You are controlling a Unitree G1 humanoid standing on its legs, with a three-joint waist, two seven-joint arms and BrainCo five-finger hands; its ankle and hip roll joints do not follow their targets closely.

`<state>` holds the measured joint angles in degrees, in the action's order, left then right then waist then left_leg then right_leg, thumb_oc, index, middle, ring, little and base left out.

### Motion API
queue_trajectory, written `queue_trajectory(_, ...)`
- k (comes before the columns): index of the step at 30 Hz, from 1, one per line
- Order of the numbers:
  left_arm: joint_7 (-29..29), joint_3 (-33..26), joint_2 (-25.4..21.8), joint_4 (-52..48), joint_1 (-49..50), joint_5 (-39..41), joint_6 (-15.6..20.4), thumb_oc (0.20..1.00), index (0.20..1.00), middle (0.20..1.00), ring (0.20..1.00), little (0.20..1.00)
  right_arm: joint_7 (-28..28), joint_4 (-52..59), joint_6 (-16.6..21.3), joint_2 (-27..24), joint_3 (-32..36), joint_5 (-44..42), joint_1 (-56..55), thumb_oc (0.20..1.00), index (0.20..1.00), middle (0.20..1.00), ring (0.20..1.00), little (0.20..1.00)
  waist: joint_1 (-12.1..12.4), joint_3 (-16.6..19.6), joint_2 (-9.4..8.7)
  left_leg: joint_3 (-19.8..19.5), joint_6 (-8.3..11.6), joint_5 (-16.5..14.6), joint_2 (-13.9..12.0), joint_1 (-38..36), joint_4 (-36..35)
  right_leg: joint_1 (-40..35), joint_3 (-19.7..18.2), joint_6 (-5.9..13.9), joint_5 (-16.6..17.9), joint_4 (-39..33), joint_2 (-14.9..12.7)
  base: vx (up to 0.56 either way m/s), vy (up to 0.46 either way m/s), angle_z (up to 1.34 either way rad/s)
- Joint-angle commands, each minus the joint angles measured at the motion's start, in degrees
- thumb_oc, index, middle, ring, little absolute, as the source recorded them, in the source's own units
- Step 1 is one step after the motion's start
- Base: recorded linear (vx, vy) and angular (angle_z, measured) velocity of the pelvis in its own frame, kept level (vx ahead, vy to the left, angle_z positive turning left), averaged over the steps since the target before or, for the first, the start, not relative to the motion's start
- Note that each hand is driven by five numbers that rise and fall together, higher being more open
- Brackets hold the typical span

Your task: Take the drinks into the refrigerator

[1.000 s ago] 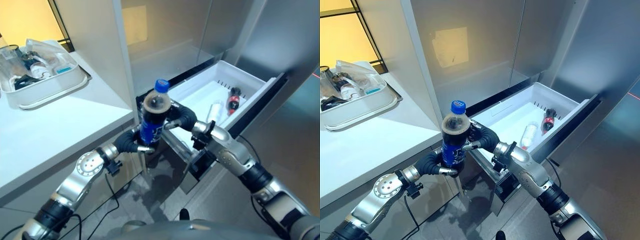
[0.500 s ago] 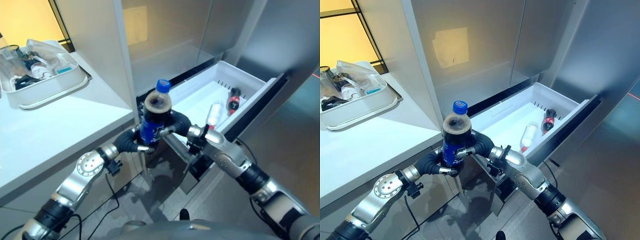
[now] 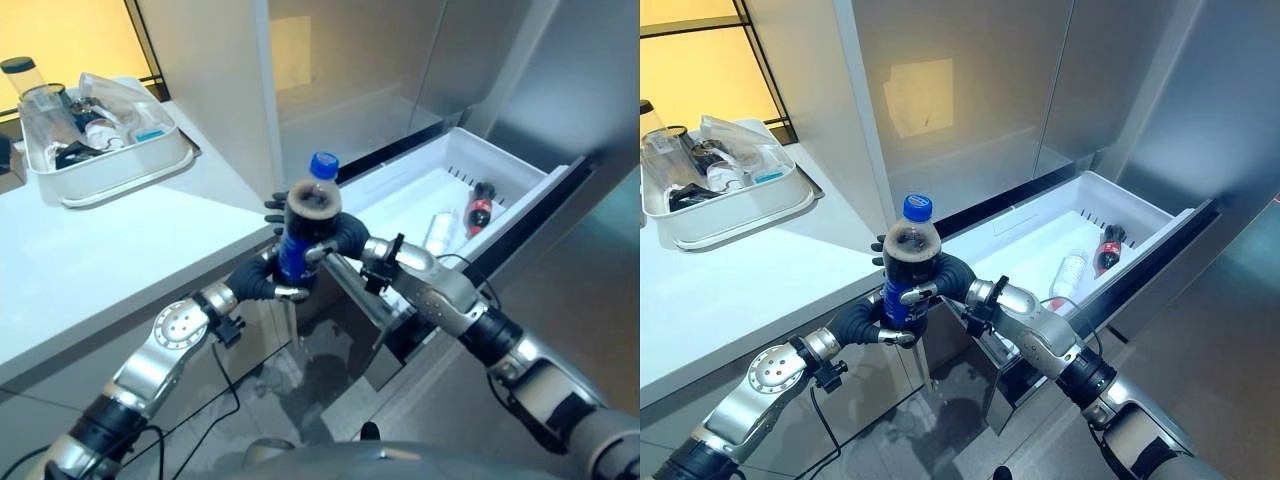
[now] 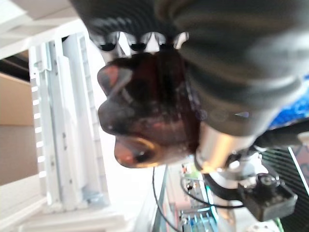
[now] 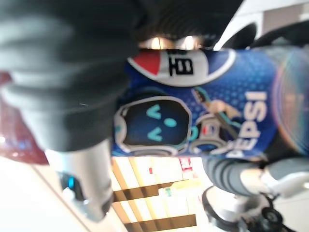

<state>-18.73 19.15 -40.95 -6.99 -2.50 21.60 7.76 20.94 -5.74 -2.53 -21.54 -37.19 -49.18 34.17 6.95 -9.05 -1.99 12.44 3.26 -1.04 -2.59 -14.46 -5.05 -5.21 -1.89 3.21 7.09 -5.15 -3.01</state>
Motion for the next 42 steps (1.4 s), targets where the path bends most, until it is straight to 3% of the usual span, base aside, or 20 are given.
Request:
queue_trajectory(1, -0.05, 2.49, 1.42, -1.99, -9.5, 2.93, 5.08, 0.2, 0.2, 0.2, 0.2, 0.2, -0.62, -1.0, 4.76, 5.75, -0.48, -3.36, 9.81, 1.0, 1.0, 1.0, 1.0, 1.0, 0.93, 0.81, 0.0, -5.34, -2.61, -3.4, 1.81, 1.36, 1.13, 0.24, 4.46, 3.33, -5.11, 7.65, -2.44, 0.0, 0.0, 0.0)
queue_trajectory(3, -0.01, 2.57, 1.48, -1.78, -9.74, 3.27, 5.15, 0.2, 0.2, 0.2, 0.2, 0.2, -0.86, -1.27, 4.91, 6.71, -0.71, -3.64, 10.49, 1.0, 1.0, 1.0, 1.0, 1.0, 1.03, 0.89, -0.01, -5.21, -2.59, -3.37, 1.83, 1.34, 1.12, 0.31, 4.42, 3.38, -5.0, 7.64, -2.41, 0.0, 0.0, 0.0)
queue_trajectory(4, -0.01, 2.55, 1.5, -1.71, -9.69, 3.37, 5.17, 0.2, 0.2, 0.2, 0.2, 0.2, -0.76, -0.94, 4.92, 6.87, -0.9, -3.69, 10.72, 0.752, 0.752, 0.752, 0.752, 0.752, 1.03, 0.93, -0.04, -5.19, -2.57, -3.36, 1.8, 1.36, 1.14, 0.31, 4.37, 3.37, -5.03, 7.66, -2.41, 0.0, 0.0, 0.0)
queue_trajectory(5, 0.05, 2.36, 1.49, -1.76, -9.54, 3.42, 5.12, 0.2, 0.2, 0.2, 0.2, 0.2, -0.87, -0.53, 5.24, 6.91, -0.63, -3.76, 10.4, 0.2, 0.2, 0.2, 0.2, 0.2, 1.04, 0.89, -0.03, -5.16, -2.57, -3.33, 1.81, 1.34, 1.13, 0.33, 4.35, 3.39, -5.03, 7.73, -2.37, 0.0, 0.0, 0.0)
queue_trajectory(26, 0.9, 0.73, 1.91, -1.92, -7.63, 2.48, 5.24, 0.2, 0.2, 0.2, 0.2, 0.2, -0.88, 2.53, 5.52, 5.65, 0.99, -4.35, 6.8, 0.2, 0.2, 0.2, 0.2, 0.2, 1.06, 0.56, 0.11, -5.45, -2.55, -2.73, 1.71, 1.63, 0.83, 0.42, 4.67, 3.45, -4.43, 7.42, -2.48, -0.01, -0.002, 0.0)
queue_trajectory(27, 0.93, 0.6, 2.02, -1.94, -7.35, 2.35, 5.13, 0.238, 0.238, 0.238, 0.238, 0.238, -1.04, 3.11, 5.72, 5.35, 1.33, -4.28, 6.46, 0.2, 0.2, 0.2, 0.2, 0.2, 1.0, 0.53, 0.13, -5.42, -2.56, -2.72, 1.71, 1.64, 0.81, 0.39, 4.68, 3.46, -4.4, 7.33, -2.5, 0.0, 0.0, 0.0)
queue_trajectory(28, 0.94, 0.52, 2.14, -1.88, -7.1, 2.37, 5.02, 0.445, 0.445, 0.445, 0.445, 0.445, -1.31, 3.54, 5.97, 5.1, 1.99, -4.28, 5.87, 0.2, 0.2, 0.2, 0.2, 0.2, 0.92, 0.5, 0.17, -5.44, -2.57, -2.74, 1.73, 1.64, 0.82, 0.4, 4.69, 3.44, -4.37, 7.31, -2.51, 0.0, 0.0, 0.0)
queue_trajectory(29, 0.88, 0.29, 2.22, -1.9, -6.72, 2.3, 4.86, 1.0, 1.0, 1.0, 1.0, 1.0, -1.49, 3.77, 6.1, 4.86, 2.64, -4.3, 5.36, 0.2, 0.2, 0.2, 0.2, 0.2, 0.89, 0.47, 0.2, -5.42, -2.57, -2.74, 1.75, 1.66, 0.8, 0.37, 4.7, 3.45, -4.33, 7.25, -2.53, 0.0, 0.0, 0.0)
queue_trajectory(35, 0.79, -0.98, 3.2, -1.46, -5.0, 3.87, 4.64, 1.0, 1.0, 1.0, 1.0, 1.0, -1.79, 7.28, 7.26, 1.87, 6.75, -4.3, 2.29, 0.2, 0.2, 0.2, 0.2, 0.2, 0.49, 0.43, 0.21, -5.36, -2.54, -2.78, 1.78, 1.68, 0.77, 0.52, 4.8, 3.47, -4.28, 7.22, -2.5, 0.0, 0.0, 0.0)
queue_trajectory(42, -2.72, -4.21, 2.72, -3.17, 0.58, 8.94, 4.15, 1.0, 1.0, 1.0, 1.0, 1.0, -3.59, 11.68, 11.46, -8.26, 20.3, -2.69, -5.65, 0.2, 0.2, 0.2, 0.2, 0.2, -0.34, 0.14, 0.21, -5.73, -2.64, -3.65, 1.63, 1.69, 0.76, 0.6, 5.29, 3.83, -5.17, 7.55, -2.46, 0.01, 0.003, 0.03)
